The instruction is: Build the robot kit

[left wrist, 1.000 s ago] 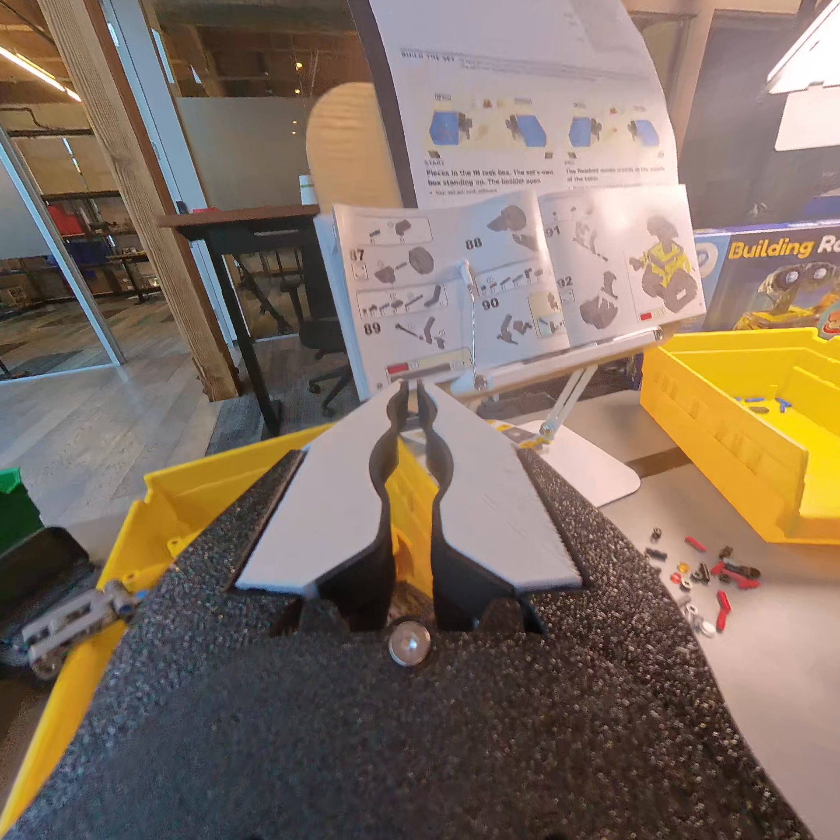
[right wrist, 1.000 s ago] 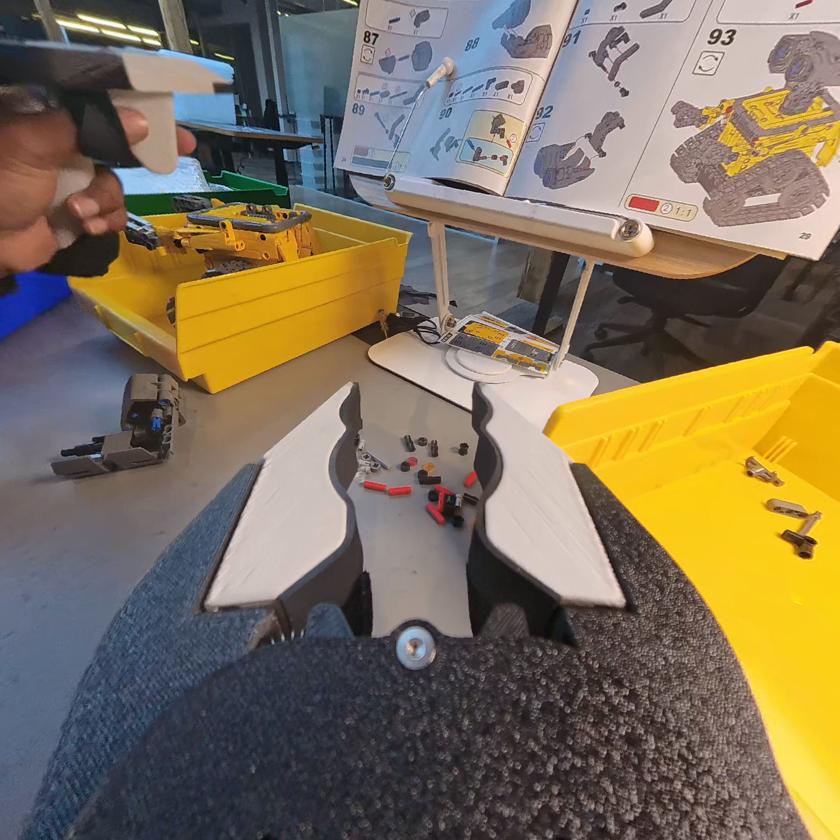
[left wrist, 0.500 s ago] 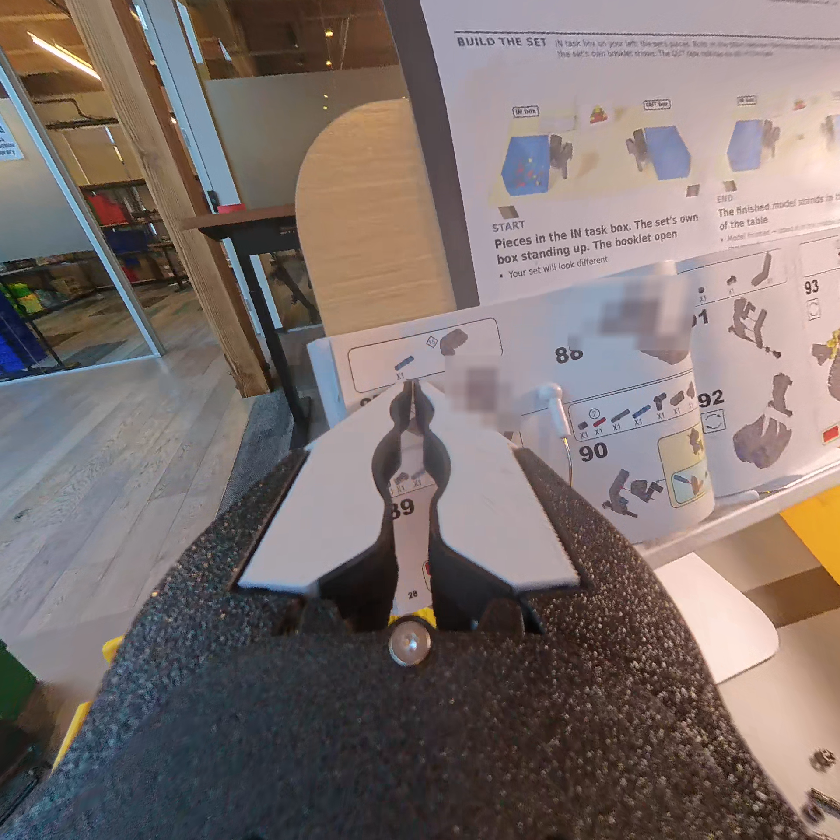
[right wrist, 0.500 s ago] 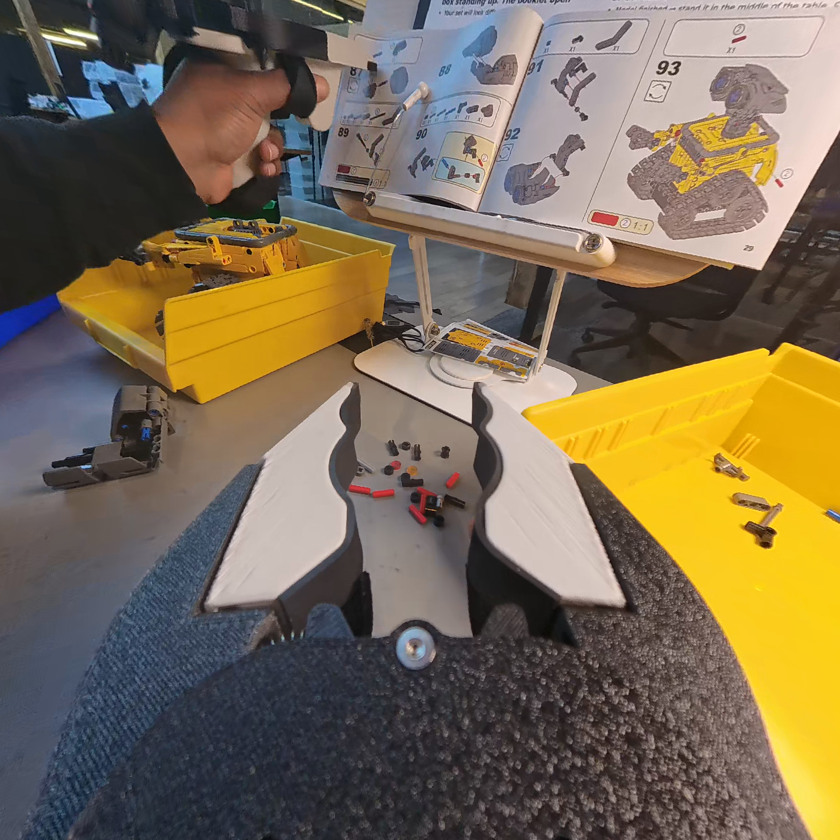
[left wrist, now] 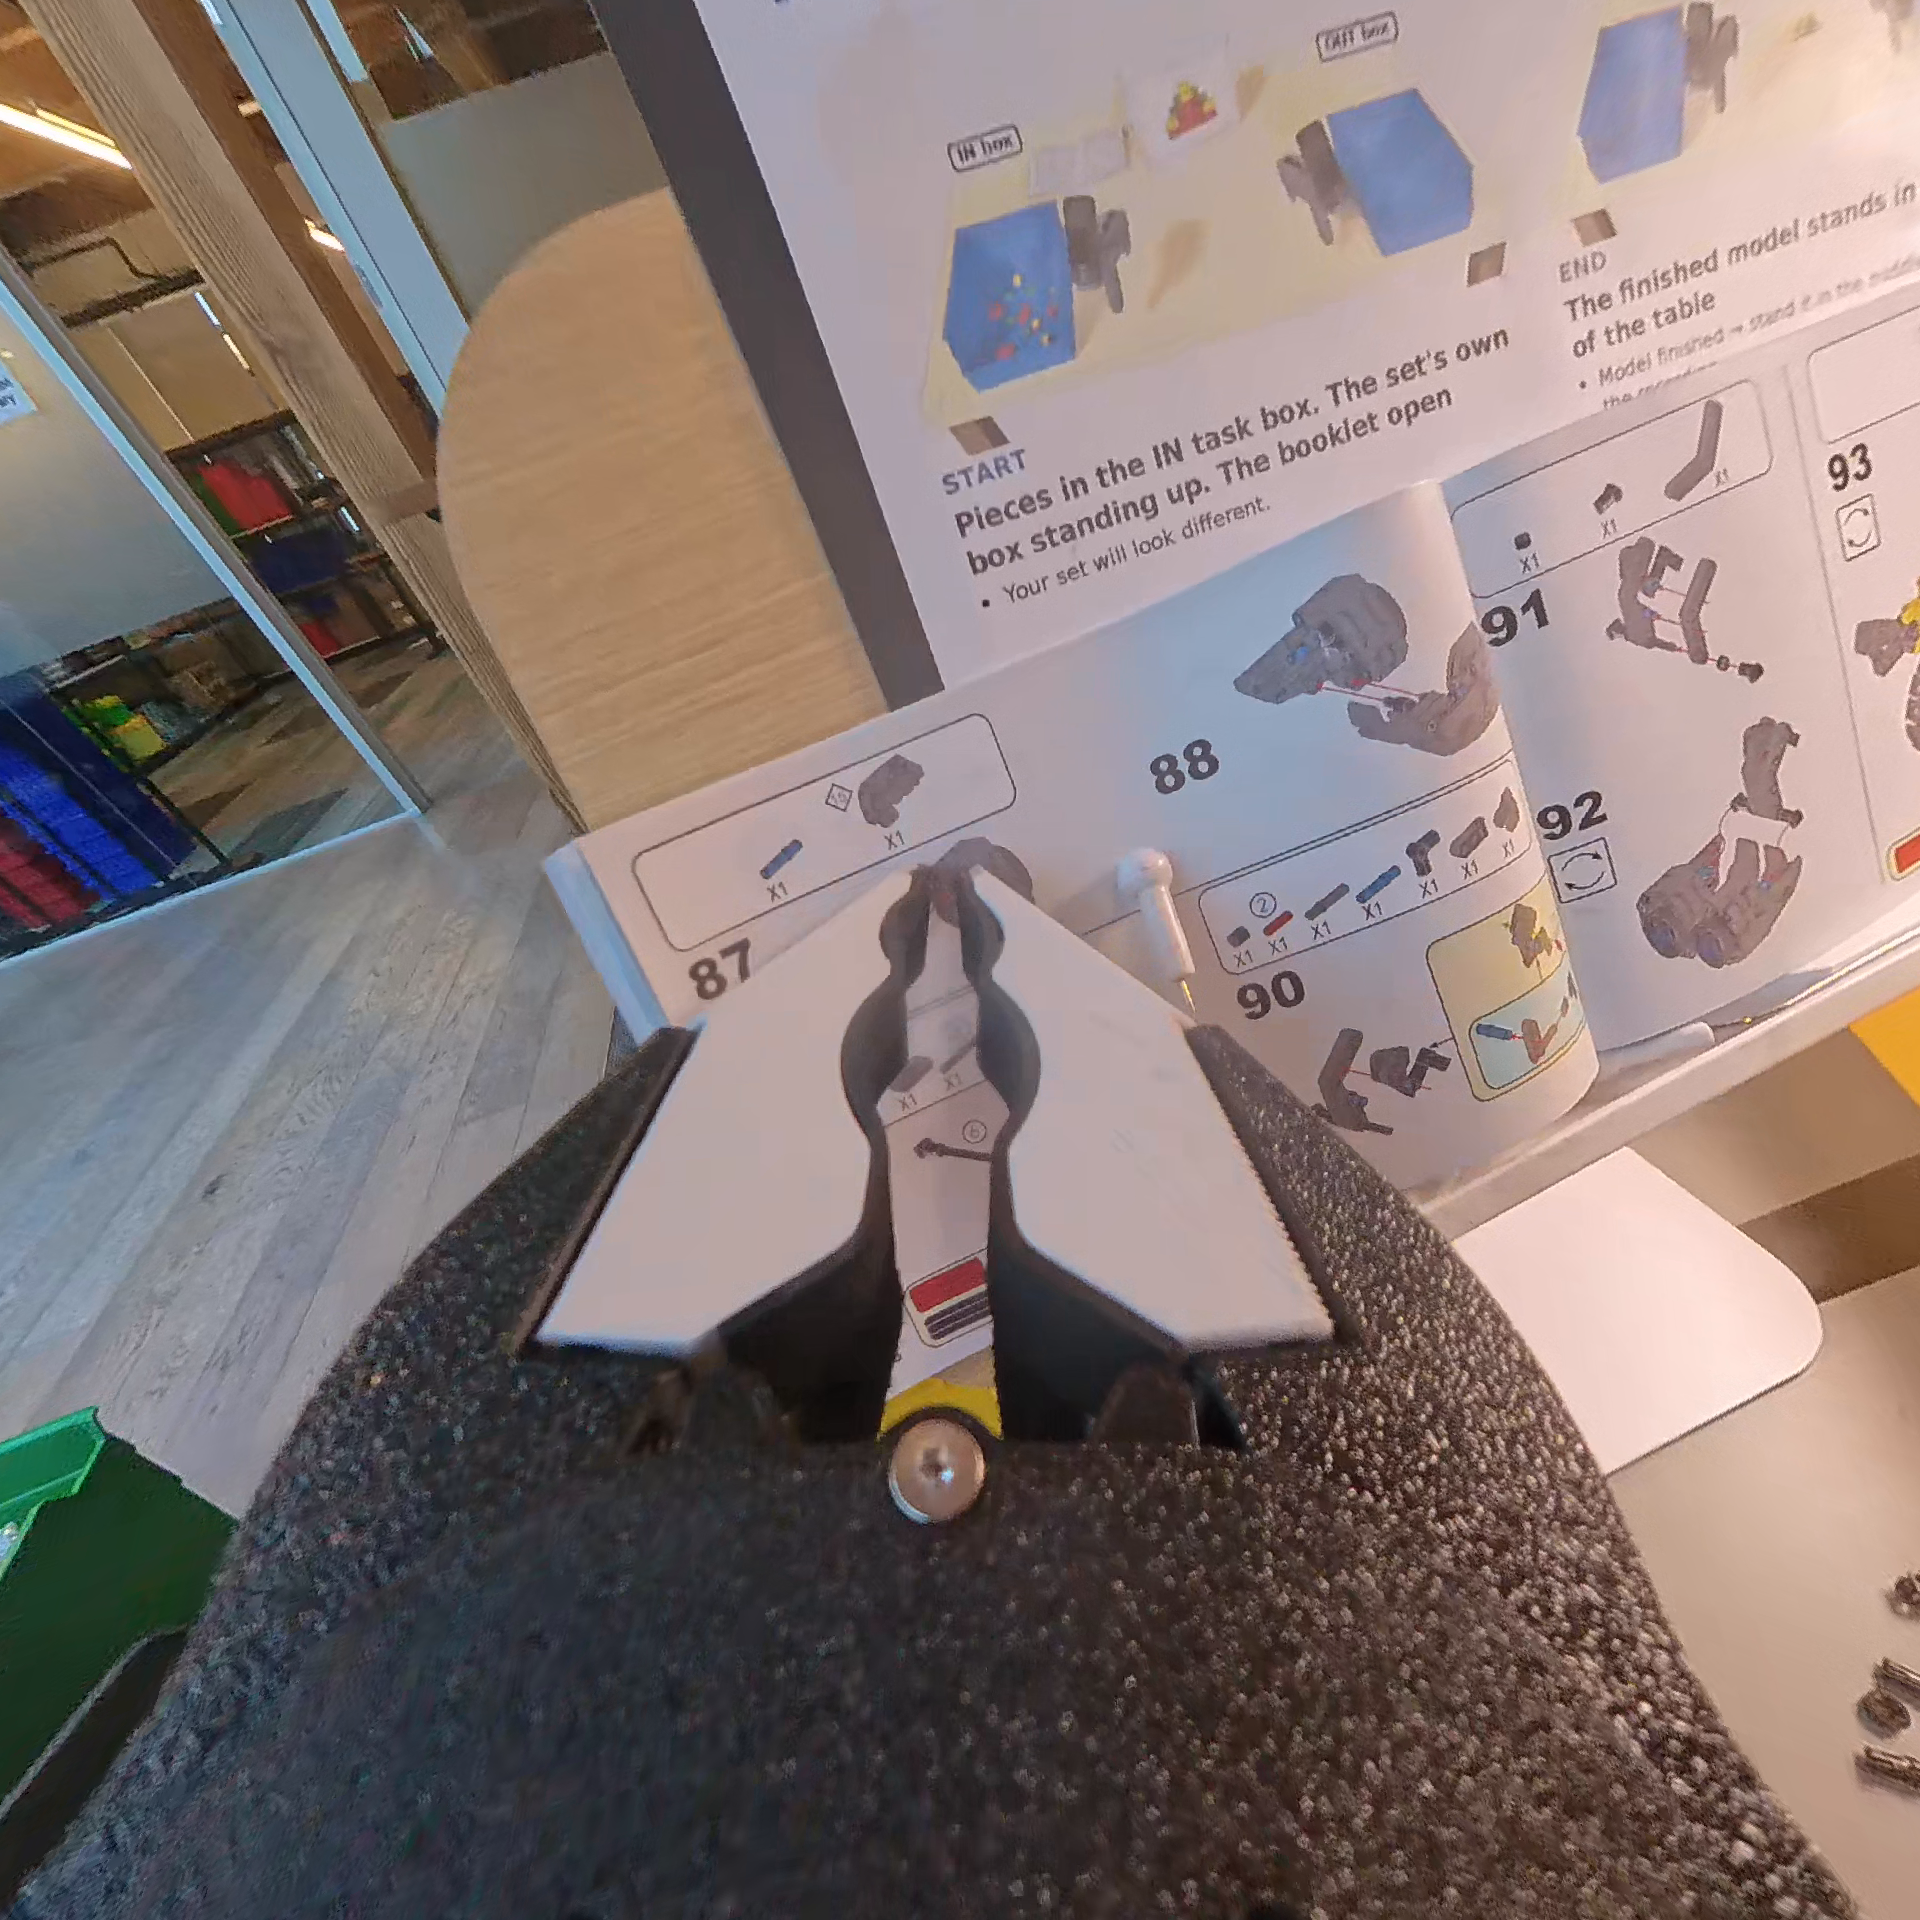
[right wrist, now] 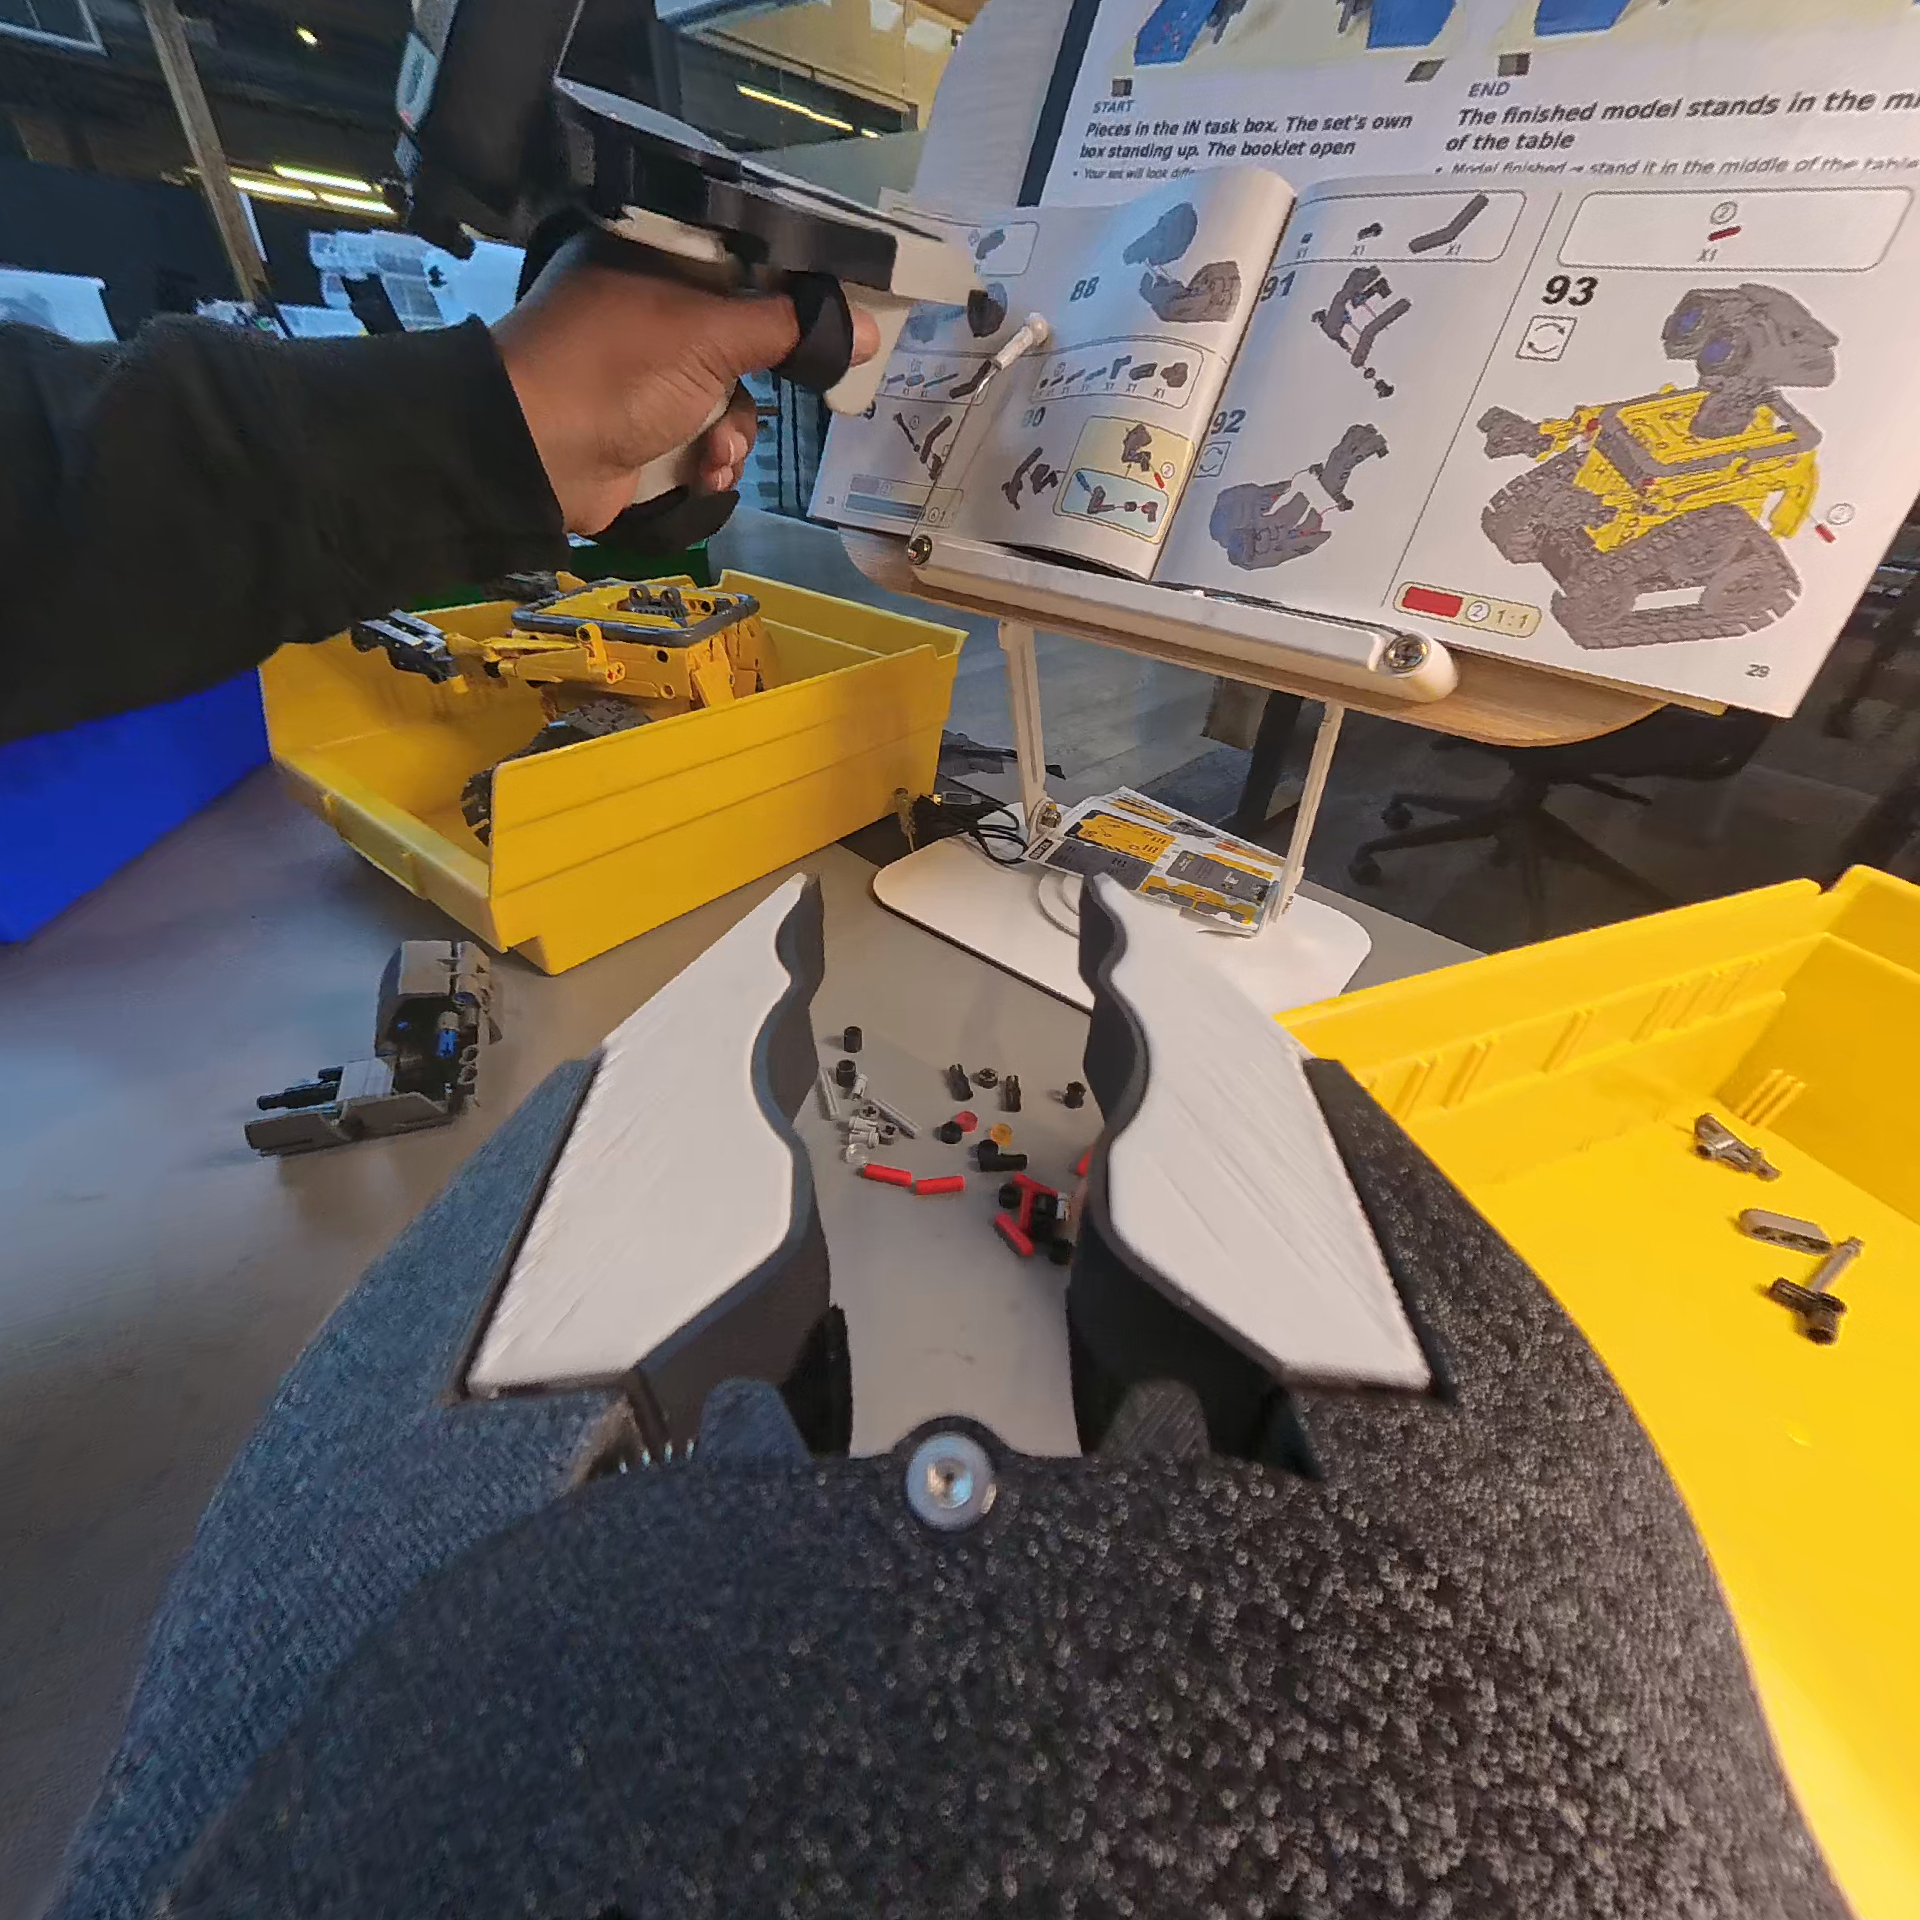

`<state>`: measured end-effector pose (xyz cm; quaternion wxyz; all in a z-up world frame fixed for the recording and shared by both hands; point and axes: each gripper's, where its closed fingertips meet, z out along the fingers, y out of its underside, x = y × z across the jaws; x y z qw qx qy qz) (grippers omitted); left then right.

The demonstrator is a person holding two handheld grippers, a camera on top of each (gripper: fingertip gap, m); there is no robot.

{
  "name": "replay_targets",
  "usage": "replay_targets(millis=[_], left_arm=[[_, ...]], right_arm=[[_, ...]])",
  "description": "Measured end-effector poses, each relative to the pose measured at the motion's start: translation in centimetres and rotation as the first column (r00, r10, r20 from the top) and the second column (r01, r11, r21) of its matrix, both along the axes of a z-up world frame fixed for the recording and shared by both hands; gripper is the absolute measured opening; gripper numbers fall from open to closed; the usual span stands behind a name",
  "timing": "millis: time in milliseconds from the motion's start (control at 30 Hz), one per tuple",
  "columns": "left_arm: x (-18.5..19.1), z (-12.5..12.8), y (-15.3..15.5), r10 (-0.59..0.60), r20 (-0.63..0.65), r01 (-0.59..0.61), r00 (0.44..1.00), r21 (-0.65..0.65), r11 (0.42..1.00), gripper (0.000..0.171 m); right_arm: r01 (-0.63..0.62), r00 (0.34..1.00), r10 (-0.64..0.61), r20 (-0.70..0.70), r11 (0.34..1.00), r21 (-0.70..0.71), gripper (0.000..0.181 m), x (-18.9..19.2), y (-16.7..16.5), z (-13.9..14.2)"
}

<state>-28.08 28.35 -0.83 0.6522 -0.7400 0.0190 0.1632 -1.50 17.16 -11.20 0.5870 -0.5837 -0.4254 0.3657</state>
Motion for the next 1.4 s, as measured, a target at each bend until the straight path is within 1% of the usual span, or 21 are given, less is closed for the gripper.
replay_targets(millis=[100, 167, 233, 367, 433, 533, 600, 700, 767, 833, 900, 933, 1000, 1033, 1067, 1133, 1200, 1267, 1333, 1400], left_arm=[[0.7, -0.1, -1.0, -0.023, 0.036, 0.023, 0.999, -0.003, 1.0, 0.006], [2.1, 0.3, -2.7, -0.05, 0.028, 0.05, 0.998, 0.03, 0.998, 0.006], [4.0, 0.3, -4.9, -0.097, 0.049, 0.094, 0.994, 0.06, 0.994, 0.006], [7.8, -0.3, -10.7, -0.184, 0.097, 0.17, 0.978, 0.139, 0.976, 0.007], [9.4, -1.0, -13.8, -0.217, 0.116, 0.194, 0.969, 0.182, 0.964, 0.006], [11.1, -2.2, -18.5, -0.25, 0.127, 0.22, 0.96, 0.212, 0.952, 0.006], [11.5, -3.0, -21.8, -0.263, 0.125, 0.235, 0.957, 0.203, 0.951, 0.009], [10.2, -3.5, -27.1, -0.257, 0.116, 0.237, 0.96, 0.157, 0.959, 0.013], [7.4, -3.8, -30.6, -0.221, 0.108, 0.212, 0.969, 0.087, 0.973, 0.017], [2.5, -4.3, -34.0, -0.12, 0.076, 0.124, 0.99, -0.046, 0.991, 0.026], [-3.3, -4.9, -37.3, -0.014, 0.061, 0.026, 0.998, -0.209, 0.978, 0.032], [-6.3, -5.3, -38.9, 0.043, 0.069, -0.022, 0.997, -0.29, 0.957, 0.037], [-11.1, -6.4, -41.7, 0.116, 0.112, -0.058, 0.987, -0.427, 0.902, 0.039], [-13.4, -7.1, -43.0, 0.153, 0.11, -0.08, 0.982, -0.49, 0.868, 0.039], [-15.1, -8.4, -44.0, 0.159, 0.116, -0.068, 0.98, -0.56, 0.826, 0.037], [-17.0, -11.4, -45.7, 0.154, 0.154, -0.004, 0.976, -0.692, 0.722, 0.04], [-18.2, -14.5, -47.0, 0.132, 0.151, 0.041, 0.98, -0.798, 0.602, 0.039], [-19.0, -17.6, -48.0, 0.118, 0.131, 0.061, 0.984, -0.882, 0.468, 0.039], [-18.1, -20.3, -48.8, 0.073, 0.18, 0.145, 0.981, -0.931, 0.336, 0.041], [-16.3, -22.1, -49.5, -0.018, 0.224, 0.222, 0.975, -0.952, 0.211, 0.043]], right_arm=[[-0.003, 1.0, 0.003, 0.01, 1.0, 0.016, 0.048, 0.0, -0.2, 0.1], [-0.003, 1.0, 0.003, 0.008, 1.0, 0.022, 0.048, 0.0, -0.2, 0.3], [-0.007, 1.0, 0.007, -0.001, 1.0, 0.011, 0.048, 0.0, -0.2, 0.3], [-0.026, 1.0, 0.026, 0.008, 0.999, -0.029, 0.047, -0.6, -0.5, -0.7], [-0.028, 0.999, 0.028, 0.03, 0.999, -0.019, 0.047, -0.8, -0.7, -1.2], [-0.026, 0.999, 0.026, 0.039, 1.0, 0.003, 0.047, -0.6, -0.8, -0.8], [-0.032, 0.999, 0.032, 0.028, 0.999, 0.003, 0.047, -0.4, -1.1, -0.2], [-0.05, 0.998, 0.05, 0.024, 0.999, 0.012, 0.047, 0.0, -1.9, 0.4], [-0.064, 0.997, 0.063, 0.04, 0.998, 0.012, 0.047, 0.4, -2.5, 0.2], [-0.089, 0.994, 0.089, 0.062, 0.996, -0.004, 0.047, 1.0, -3.5, -0.6], [-0.116, 0.988, 0.117, 0.101, 0.993, -0.019, 0.047, 1.9, -4.7, -1.9], [-0.126, 0.985, 0.127, 0.118, 0.992, -0.021, 0.048, 2.5, -5.2, -2.6], [-0.137, 0.982, 0.14, 0.13, 0.99, -0.036, 0.048, 3.8, -6.0, -3.8], [-0.141, 0.981, 0.146, 0.125, 0.989, -0.047, 0.048, 4.3, -6.4, -4.2], [-0.143, 0.982, 0.149, 0.116, 0.988, -0.054, 0.048, 4.7, -6.7, -4.3], [-0.142, 0.983, 0.146, 0.108, 0.989, -0.048, 0.048, 5.4, -7.2, -4.2], [-0.142, 0.982, 0.142, 0.124, 0.99, -0.012, 0.048, 5.9, -7.7, -4.0], [-0.136, 0.979, 0.13, 0.158, 0.99, 0.026, 0.048, 6.3, -8.1, -4.2], [-0.136, 0.975, 0.126, 0.181, 0.99, 0.044, 0.048, 6.4, -8.4, -4.5], [-0.139, 0.974, 0.129, 0.184, 0.99, 0.039, 0.047, 6.5, -8.7, -4.7]])
